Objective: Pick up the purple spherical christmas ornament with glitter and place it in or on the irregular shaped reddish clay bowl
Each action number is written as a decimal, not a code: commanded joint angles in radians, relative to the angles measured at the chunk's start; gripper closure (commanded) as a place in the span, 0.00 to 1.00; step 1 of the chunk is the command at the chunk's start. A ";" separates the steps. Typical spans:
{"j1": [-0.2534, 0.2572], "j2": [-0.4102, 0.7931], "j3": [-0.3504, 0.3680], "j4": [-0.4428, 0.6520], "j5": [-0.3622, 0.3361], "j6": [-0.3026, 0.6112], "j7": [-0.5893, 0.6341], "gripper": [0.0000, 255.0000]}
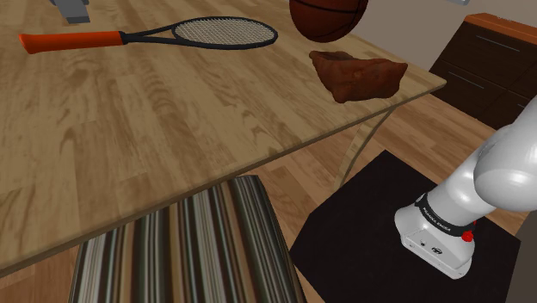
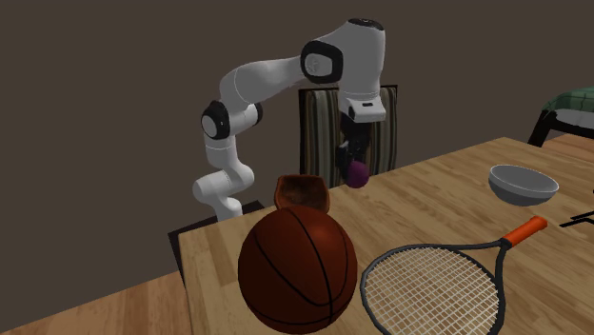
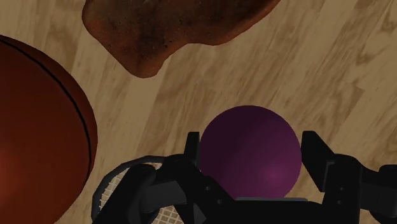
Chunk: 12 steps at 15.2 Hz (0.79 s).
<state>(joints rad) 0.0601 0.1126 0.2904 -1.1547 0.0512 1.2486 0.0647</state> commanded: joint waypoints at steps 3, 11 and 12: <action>-0.043 -0.175 -0.031 -0.206 0.049 0.032 -0.061 1.00; -0.080 -0.504 -0.126 -0.533 0.093 0.024 -0.193 1.00; -0.079 -0.511 -0.127 -0.555 0.094 0.038 -0.195 1.00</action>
<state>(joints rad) -0.0170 -0.3685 0.1734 -1.6759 0.1431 1.2854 -0.1173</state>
